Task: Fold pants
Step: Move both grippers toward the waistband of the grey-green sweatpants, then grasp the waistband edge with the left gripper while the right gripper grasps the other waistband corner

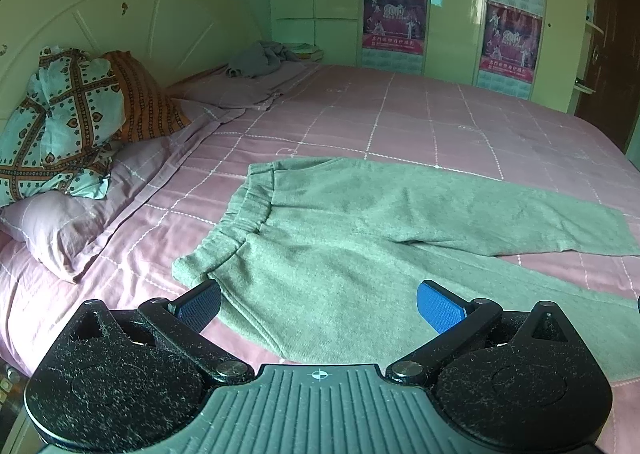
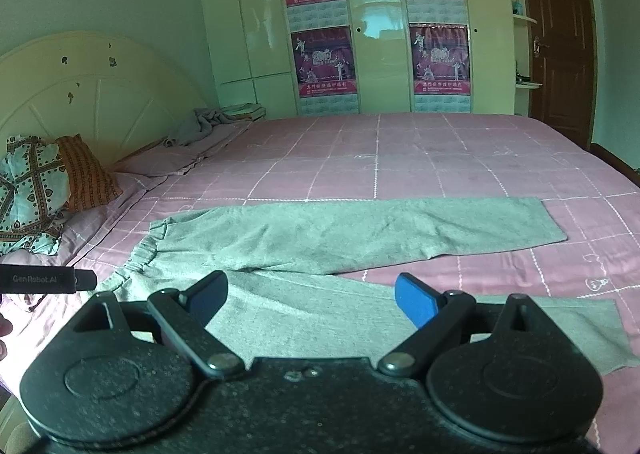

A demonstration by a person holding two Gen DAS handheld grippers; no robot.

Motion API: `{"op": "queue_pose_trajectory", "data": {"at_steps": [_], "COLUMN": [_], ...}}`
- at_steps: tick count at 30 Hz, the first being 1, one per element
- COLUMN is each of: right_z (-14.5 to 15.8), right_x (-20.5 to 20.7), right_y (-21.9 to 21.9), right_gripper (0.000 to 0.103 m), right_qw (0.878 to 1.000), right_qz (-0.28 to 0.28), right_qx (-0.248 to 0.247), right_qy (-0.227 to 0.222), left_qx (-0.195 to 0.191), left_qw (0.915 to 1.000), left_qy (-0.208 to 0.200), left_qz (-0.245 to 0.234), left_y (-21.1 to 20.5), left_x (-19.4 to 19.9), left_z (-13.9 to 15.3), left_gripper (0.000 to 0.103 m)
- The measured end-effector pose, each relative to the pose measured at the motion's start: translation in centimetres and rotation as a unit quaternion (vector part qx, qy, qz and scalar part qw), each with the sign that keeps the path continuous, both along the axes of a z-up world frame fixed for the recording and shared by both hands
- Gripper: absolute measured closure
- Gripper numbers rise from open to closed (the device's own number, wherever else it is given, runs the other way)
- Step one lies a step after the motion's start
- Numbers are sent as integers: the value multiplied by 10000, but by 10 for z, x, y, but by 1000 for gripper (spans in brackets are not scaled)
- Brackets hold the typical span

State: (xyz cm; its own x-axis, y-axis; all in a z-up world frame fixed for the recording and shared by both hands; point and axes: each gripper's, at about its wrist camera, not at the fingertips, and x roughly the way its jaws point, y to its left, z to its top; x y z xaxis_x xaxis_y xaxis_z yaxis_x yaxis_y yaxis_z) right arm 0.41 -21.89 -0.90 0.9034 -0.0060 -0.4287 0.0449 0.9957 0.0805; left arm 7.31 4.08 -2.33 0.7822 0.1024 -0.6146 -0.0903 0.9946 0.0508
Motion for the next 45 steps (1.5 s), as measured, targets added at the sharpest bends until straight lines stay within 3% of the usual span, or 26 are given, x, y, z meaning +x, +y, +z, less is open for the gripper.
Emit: {"op": "queue_pose_trajectory", "data": {"at_steps": [24, 36, 45], "right_z": [-10, -29, -55], "right_x": [89, 182, 257], "right_y": [7, 13, 10], "right_gripper": [12, 13, 13], "right_qw": [9985, 9926, 9875], "right_qz": [445, 1100, 1353], "right_qx": [-249, -435, -449], "right_qy": [219, 283, 669], "left_qx": [324, 417, 407], "left_qw": [9991, 9961, 9917], "left_qy": [170, 528, 804], "left_qz": [214, 565, 916], "left_y": [19, 56, 86], "left_x": [112, 214, 290], "left_z": [-21, -54, -92], "left_gripper": [0, 0, 0]}}
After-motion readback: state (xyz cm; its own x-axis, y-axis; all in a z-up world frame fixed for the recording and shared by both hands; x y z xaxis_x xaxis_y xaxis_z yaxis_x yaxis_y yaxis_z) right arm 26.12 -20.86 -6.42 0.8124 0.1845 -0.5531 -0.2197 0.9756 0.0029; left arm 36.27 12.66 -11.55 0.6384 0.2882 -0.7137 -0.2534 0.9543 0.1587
